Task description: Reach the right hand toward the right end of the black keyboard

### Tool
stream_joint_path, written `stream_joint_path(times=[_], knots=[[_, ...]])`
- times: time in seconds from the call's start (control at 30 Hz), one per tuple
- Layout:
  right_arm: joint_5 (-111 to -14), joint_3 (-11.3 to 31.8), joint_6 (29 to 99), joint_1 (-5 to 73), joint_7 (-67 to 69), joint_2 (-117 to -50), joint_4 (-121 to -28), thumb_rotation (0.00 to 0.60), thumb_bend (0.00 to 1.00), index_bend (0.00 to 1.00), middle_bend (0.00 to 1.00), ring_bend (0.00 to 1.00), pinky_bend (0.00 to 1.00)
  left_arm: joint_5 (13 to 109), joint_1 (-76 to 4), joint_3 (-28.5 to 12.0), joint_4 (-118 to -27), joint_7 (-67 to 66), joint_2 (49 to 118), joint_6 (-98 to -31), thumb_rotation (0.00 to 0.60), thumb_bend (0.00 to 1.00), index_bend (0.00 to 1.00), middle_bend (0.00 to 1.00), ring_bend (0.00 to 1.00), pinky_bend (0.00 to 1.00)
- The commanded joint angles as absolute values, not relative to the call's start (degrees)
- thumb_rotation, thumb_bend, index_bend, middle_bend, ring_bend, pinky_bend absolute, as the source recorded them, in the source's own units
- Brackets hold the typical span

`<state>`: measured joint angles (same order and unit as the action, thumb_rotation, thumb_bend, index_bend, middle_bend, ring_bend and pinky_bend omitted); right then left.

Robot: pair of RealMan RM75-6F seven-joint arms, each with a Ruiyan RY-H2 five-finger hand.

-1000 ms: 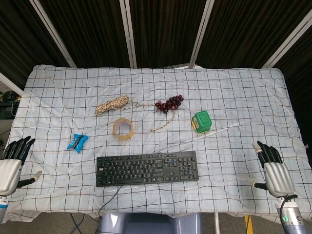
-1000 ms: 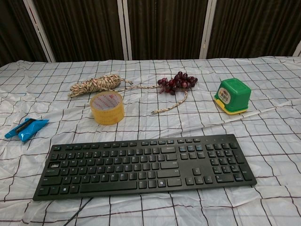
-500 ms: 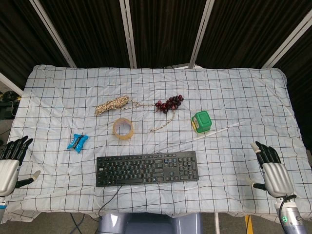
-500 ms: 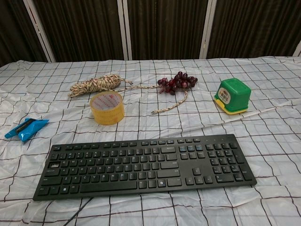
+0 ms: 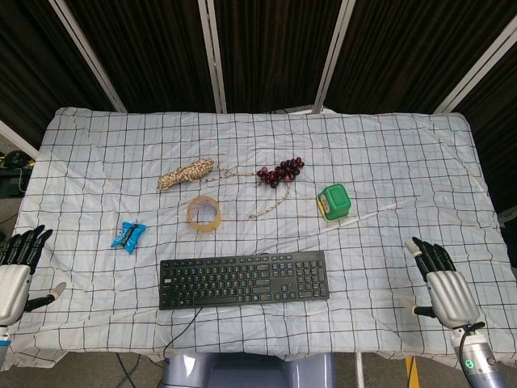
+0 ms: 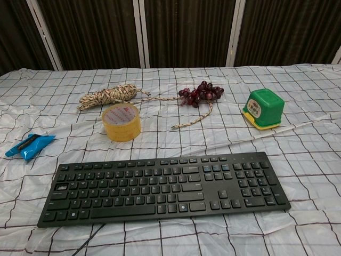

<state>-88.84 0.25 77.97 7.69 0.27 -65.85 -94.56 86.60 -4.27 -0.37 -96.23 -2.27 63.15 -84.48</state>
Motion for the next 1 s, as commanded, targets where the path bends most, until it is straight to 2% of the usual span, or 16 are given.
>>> stream_joint_path(times=[0.03,0.13,0.2,0.27,0.5,0.67,0.8,1.0], knots=[[-90.1,0.0,78.1,8.1,0.4,-65.9,-94.2,0.6,0.1,0.01,0.04,0.02,0.12,86.7,-4.2,-0.3,-96.2,-2.2,63.1,-84.6,0.6,0.18,0.0,0.0,0.0,0.0],[-91.5,0.0,78.4,8.6,0.8,-66.1,-94.0,0.6,0.11,0.06,0.21,0.19,0.31,86.5,-4.1,-0.3,-96.3,-2.0,63.0,-84.6,0.6,0.18,0.0,0.0,0.0,0.0],[-92.3,0.0,78.2,9.2,1.1,-66.4,-93.8,0.6,0.11,0.08,0.37,0.36,0.46,86.4,-4.0,-0.4,-96.4,-1.9,63.0,-84.7,0.6,0.18,0.0,0.0,0.0,0.0],[-92.7,-0.6,75.7,10.4,1.5,-66.2,-94.4,0.6,0.11,0.08,0.47,0.47,0.54,86.3,-4.1,-0.5,-96.4,-1.9,63.1,-84.6,0.6,0.18,0.0,0.0,0.0,0.0],[-96.8,-0.4,71.4,15.3,-0.2,-66.5,-92.4,0.6,0.13,0.08,0.74,0.71,0.67,85.7,-4.1,-0.7,-96.5,-2.2,63.2,-84.3,0.6,0.18,0.0,0.0,0.0,0.0],[-95.8,-0.1,67.8,17.6,-1.7,-67.5,-93.5,0.6,0.23,0.04,0.82,0.81,0.73,85.5,-4.2,-0.8,-96.5,-2.3,63.2,-84.2,0.6,0.18,0.0,0.0,0.0,0.0],[-94.3,-0.3,62.7,20.0,-6.9,-68.6,-95.1,0.6,0.28,0.0,0.83,0.82,0.74,85.4,-4.2,-0.9,-96.5,-2.3,63.3,-84.2,0.6,0.18,0.0,0.0,0.0,0.0],[-90.8,0.7,58.3,22.5,-10.3,-71.6,-98.2,0.6,0.32,0.0,0.83,0.83,0.74,85.4,-4.2,-0.9,-96.4,-2.0,63.3,-84.1,0.6,0.18,0.0,0.0,0.0,0.0]])
